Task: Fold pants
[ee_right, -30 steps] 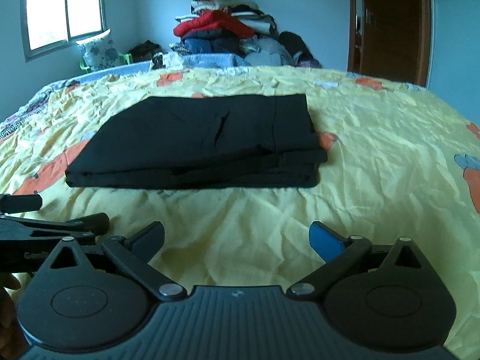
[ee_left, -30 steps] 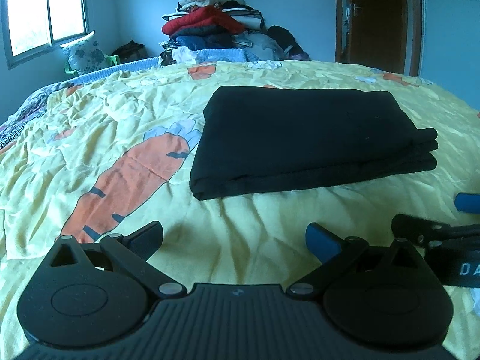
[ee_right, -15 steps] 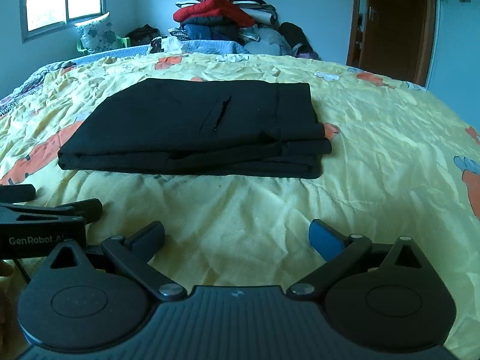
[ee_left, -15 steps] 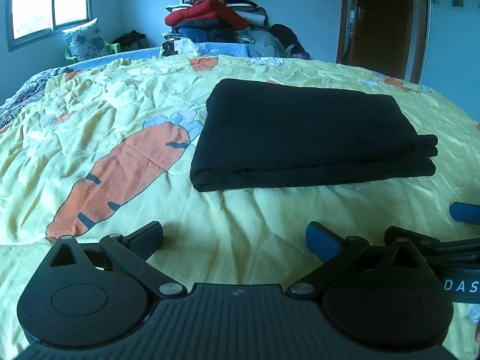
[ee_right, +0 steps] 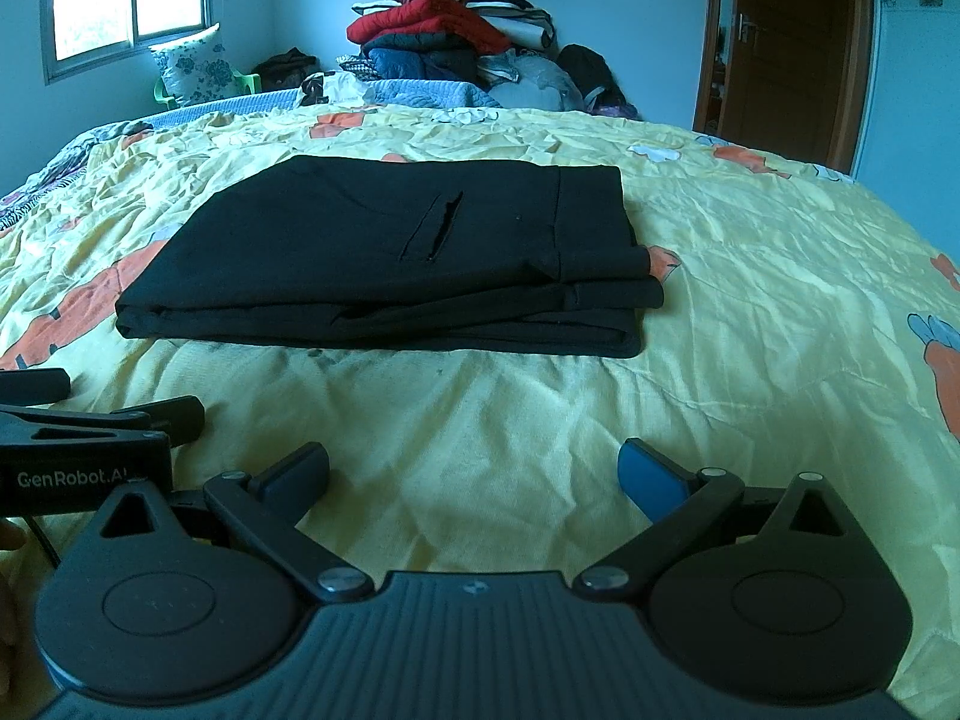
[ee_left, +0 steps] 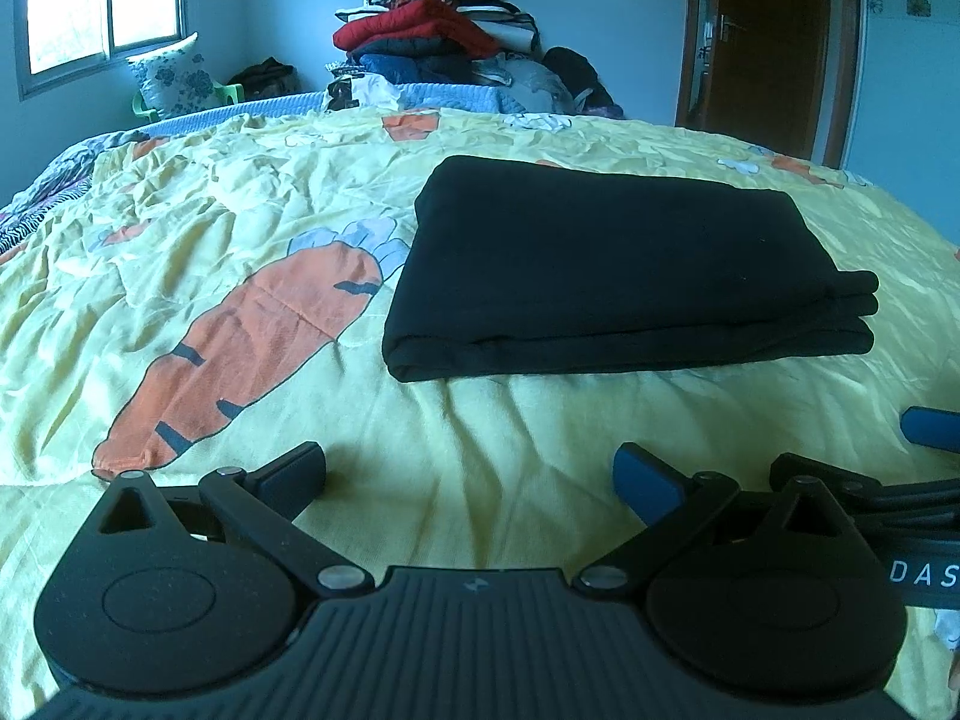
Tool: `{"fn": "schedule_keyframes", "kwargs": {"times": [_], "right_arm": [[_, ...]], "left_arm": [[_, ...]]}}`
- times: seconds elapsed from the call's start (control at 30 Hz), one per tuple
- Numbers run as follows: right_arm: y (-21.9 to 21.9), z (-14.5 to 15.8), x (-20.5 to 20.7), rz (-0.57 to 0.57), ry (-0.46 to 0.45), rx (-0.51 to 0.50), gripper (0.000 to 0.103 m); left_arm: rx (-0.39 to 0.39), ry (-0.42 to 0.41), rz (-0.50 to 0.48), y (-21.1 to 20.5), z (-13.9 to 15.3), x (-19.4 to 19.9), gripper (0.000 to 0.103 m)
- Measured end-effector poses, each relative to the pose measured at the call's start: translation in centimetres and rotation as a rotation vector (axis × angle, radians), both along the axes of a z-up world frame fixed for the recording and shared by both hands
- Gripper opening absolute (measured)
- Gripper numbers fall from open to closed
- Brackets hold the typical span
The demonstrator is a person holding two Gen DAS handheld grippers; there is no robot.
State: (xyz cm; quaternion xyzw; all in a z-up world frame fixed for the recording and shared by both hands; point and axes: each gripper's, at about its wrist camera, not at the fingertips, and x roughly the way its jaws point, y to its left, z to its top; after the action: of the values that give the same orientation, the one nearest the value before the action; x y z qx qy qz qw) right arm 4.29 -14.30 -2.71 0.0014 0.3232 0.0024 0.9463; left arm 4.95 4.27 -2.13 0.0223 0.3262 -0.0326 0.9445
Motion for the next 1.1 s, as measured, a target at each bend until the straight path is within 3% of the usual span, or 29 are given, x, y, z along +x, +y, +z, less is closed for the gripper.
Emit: {"fn": "schedule_keyframes", "kwargs": {"times": [1.1], "right_arm": [[-0.37, 0.03, -0.04, -0.024, -0.001, 0.000, 0.103]], "left_arm": [[-0.011, 0.003, 0.000, 0.10, -0.07, -0.01, 0.103]]}}
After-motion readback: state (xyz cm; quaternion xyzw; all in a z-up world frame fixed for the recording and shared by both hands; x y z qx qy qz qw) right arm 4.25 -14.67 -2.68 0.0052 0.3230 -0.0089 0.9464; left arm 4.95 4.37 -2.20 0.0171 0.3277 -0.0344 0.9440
